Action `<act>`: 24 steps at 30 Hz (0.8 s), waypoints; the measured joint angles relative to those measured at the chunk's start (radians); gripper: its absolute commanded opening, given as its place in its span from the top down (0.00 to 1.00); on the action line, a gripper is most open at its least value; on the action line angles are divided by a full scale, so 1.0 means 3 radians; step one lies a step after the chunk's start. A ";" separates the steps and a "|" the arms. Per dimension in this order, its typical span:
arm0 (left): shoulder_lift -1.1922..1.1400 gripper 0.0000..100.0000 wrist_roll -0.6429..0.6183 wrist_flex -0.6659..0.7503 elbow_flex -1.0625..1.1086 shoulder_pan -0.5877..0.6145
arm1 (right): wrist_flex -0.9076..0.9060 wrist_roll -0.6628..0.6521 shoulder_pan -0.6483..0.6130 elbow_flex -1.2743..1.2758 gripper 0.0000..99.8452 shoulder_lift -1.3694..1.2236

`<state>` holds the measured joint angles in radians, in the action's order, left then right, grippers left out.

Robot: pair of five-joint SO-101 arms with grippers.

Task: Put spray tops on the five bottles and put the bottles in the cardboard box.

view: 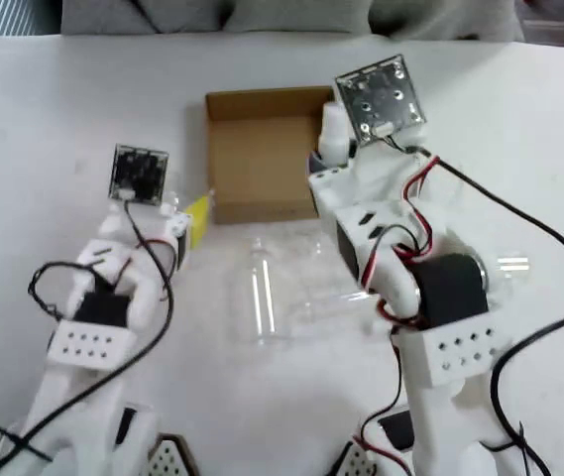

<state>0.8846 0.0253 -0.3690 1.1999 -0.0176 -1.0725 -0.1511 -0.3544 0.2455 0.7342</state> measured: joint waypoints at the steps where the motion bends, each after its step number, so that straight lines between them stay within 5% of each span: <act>1: 0.0102 0.92 0.0005 0.0005 0.0010 0.0000 | 0.0138 0.0000 -0.0015 0.0000 0.98 0.0056; 13: 0.0711 0.91 -0.0404 0.0547 0.0205 -0.0537 | 0.1591 0.0005 -0.0573 0.0000 0.98 0.0506; 24: 0.0726 0.91 -0.0419 0.1816 0.1135 -0.0783 | 0.1713 0.0005 -0.0588 -0.0020 0.98 0.0384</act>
<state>1.1024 -0.1005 0.1757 1.5405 -0.2524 -0.5585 -0.1496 -0.5309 0.2394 0.8493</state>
